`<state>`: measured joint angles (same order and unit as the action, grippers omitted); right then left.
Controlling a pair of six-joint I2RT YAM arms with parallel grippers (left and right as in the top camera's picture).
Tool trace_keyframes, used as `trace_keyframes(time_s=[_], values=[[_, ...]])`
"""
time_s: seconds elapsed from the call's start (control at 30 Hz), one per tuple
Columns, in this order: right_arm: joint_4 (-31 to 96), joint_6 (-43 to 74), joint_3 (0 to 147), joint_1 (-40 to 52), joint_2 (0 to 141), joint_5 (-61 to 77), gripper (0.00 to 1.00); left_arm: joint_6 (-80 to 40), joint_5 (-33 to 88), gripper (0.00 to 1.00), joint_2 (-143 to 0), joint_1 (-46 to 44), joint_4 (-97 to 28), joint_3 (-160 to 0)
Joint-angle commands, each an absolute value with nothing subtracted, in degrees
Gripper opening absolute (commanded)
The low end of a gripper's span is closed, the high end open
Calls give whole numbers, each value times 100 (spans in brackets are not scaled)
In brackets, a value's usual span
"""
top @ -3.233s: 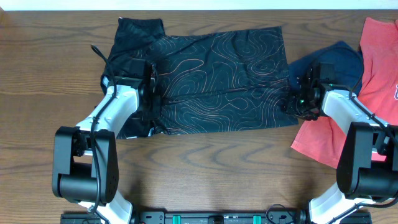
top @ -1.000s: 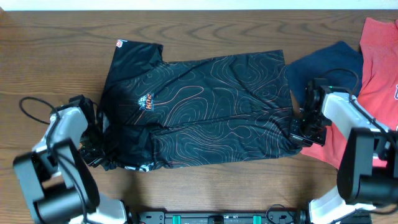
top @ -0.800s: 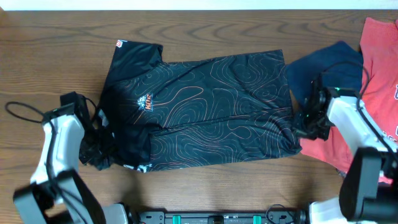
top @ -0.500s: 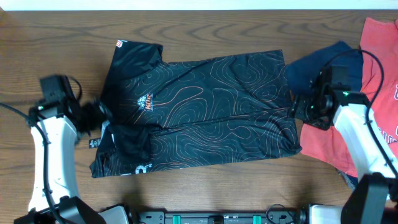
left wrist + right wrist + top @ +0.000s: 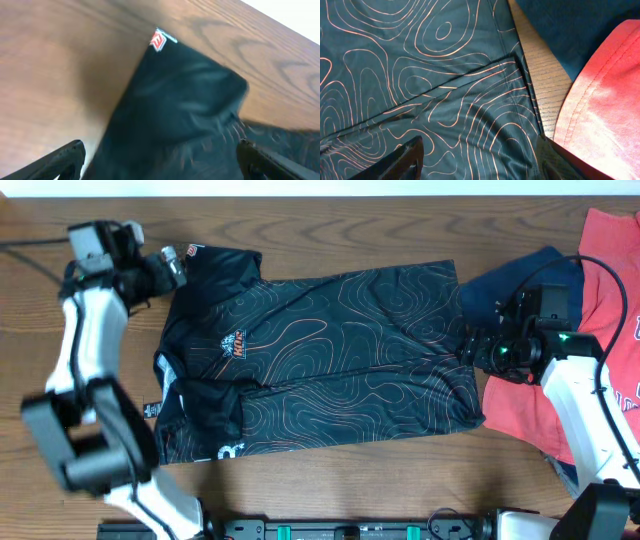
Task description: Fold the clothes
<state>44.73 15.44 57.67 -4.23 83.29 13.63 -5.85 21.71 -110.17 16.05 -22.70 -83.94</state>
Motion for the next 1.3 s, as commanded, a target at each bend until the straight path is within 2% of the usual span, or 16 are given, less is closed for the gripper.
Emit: trace_keyframes(time_s=[0.0, 0.17, 0.4, 0.47, 0.5, 0.57, 0.63, 0.7, 0.97, 1.13, 1.27], values=[[4525, 1452, 5774, -366, 8272, 1450, 70, -333, 2405, 98, -11782, 1559, -2145, -8962], [4563, 1452, 5774, -366, 8272, 1446, 70, 3, 2397, 98, -12672, 1369, -1632, -9338], [4482, 1452, 5774, -366, 8272, 1441, 70, -1, 2036, 99, -13227, 1046, -1361, -9336], [4429, 1450, 5774, -366, 8272, 1441, 69, -1, 1796, 89, -13288, 978, -1439, -9330], [4405, 1450, 5774, -366, 8272, 1441, 67, -3, 1730, 79, -13292, 961, -1459, -9323], [4351, 1450, 5774, -366, 8274, 1441, 65, -27, 1730, 51, -13286, 950, -1487, -9325], [4316, 1426, 5774, -366, 8281, 1441, 64, -134, 1728, 29, -13257, 958, -1514, -9325], [4307, 1280, 5776, -366, 8296, 1444, 64, -231, 1728, 20, -13205, 974, -1559, -9325], [4001, 753, 6305, -268, 8685, 1216, 69, -526, 1977, 19, -12801, 993, -2128, -9325], [4141, 589, 7703, -113, 9830, 1203, 69, -523, 2051, 19, -12549, 993, -2722, -9325], [4423, 591, 9231, 25, 11242, 1203, 74, -523, 2051, 19, -12473, 993, -3015, -9325]])
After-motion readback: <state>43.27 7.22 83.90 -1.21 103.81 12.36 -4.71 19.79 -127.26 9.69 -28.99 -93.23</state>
